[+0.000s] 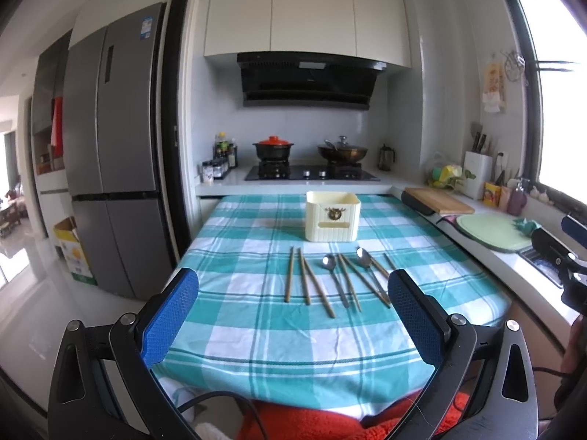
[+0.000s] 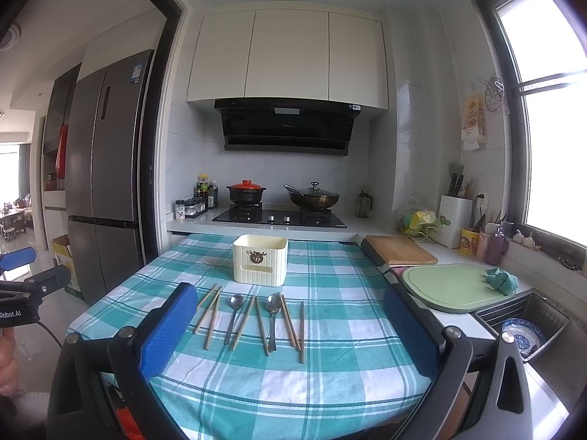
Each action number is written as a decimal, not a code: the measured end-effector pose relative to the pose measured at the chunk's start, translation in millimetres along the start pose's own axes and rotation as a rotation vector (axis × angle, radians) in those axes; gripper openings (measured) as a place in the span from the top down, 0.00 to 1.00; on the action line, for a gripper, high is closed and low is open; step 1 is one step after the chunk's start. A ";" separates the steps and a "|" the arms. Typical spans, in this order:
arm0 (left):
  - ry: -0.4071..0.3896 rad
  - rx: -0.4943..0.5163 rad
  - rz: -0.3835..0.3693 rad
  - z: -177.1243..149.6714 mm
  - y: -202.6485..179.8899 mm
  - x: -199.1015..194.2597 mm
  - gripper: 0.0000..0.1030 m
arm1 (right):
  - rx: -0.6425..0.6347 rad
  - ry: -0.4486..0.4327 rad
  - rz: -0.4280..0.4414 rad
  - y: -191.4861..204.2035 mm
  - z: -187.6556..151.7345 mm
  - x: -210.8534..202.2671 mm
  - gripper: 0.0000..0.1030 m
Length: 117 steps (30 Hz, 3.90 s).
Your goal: Organize utensils
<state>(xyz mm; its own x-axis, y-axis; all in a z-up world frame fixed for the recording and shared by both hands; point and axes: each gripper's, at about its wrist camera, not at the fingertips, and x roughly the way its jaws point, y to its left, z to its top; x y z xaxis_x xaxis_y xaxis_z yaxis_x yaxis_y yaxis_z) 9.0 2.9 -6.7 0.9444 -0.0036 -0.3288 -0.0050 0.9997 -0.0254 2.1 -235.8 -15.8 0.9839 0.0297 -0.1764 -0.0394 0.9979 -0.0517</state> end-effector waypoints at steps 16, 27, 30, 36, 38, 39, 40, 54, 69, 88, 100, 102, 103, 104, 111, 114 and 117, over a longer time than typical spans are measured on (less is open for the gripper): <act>0.018 0.023 0.006 2.3 -4.8 7.9 0.00 | 0.018 0.017 -0.005 -6.1 -4.3 8.4 0.00; 0.037 0.040 0.005 4.8 -10.0 14.5 0.00 | 0.023 0.036 -0.001 -6.9 -6.3 15.7 0.00; 0.035 0.040 0.007 5.4 -10.0 14.5 0.00 | 0.022 0.036 0.001 -6.7 -6.4 16.5 0.00; 0.041 0.041 0.007 5.3 -9.9 16.6 0.00 | 0.023 0.038 0.002 -6.9 -7.1 17.0 0.00; 0.041 0.042 0.008 5.5 -9.5 16.9 0.00 | 0.022 0.040 0.003 -6.9 -6.7 17.9 0.00; 0.040 0.042 0.008 5.7 -9.5 16.9 0.00 | 0.021 0.040 0.003 -6.6 -6.7 18.1 0.00; 0.039 0.042 0.009 5.6 -9.2 16.9 0.00 | 0.021 0.040 0.003 -6.4 -6.6 18.3 0.00; 0.044 0.040 0.015 6.0 -7.0 19.3 0.00 | 0.002 0.045 0.011 -3.8 -4.9 20.8 0.00; 0.050 0.044 0.017 5.7 -7.4 22.7 0.00 | 0.003 0.046 0.011 -3.9 -5.1 24.2 0.00; 0.063 0.043 0.021 2.4 -7.4 29.2 0.00 | 0.007 0.060 0.020 -3.7 -8.1 33.1 0.00; 0.133 0.038 -0.014 1.0 -10.2 49.2 0.00 | 0.020 0.104 0.020 -5.7 -17.2 48.7 0.00; 0.143 0.036 -0.027 1.1 -10.3 53.1 0.00 | 0.031 0.119 0.018 -7.9 -18.4 54.6 0.00; 0.147 0.037 -0.029 1.4 -10.4 54.9 0.00 | 0.035 0.127 0.017 -8.6 -19.4 57.5 0.00; 0.150 0.039 -0.030 1.9 -11.3 56.6 0.00 | 0.037 0.134 0.015 -9.2 -20.0 60.4 0.00; 0.230 0.049 -0.032 -3.2 -11.0 87.9 0.00 | 0.026 0.190 0.029 -7.6 -26.0 88.8 0.00; 0.269 0.034 -0.020 -4.4 -4.3 108.8 0.00 | 0.034 0.223 0.038 -9.5 -29.5 104.0 0.00; 0.277 0.031 -0.003 -3.6 3.6 128.3 0.00 | 0.044 0.249 0.049 -14.8 -33.3 118.8 0.00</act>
<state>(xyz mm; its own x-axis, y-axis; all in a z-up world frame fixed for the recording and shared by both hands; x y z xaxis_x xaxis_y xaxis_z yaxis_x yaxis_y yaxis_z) 129.0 5.9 -52.4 0.8184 -0.0092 -0.5746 0.0116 0.9999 0.0006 113.9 -248.9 -68.7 0.9075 0.0687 -0.4144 -0.0733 0.9973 0.0048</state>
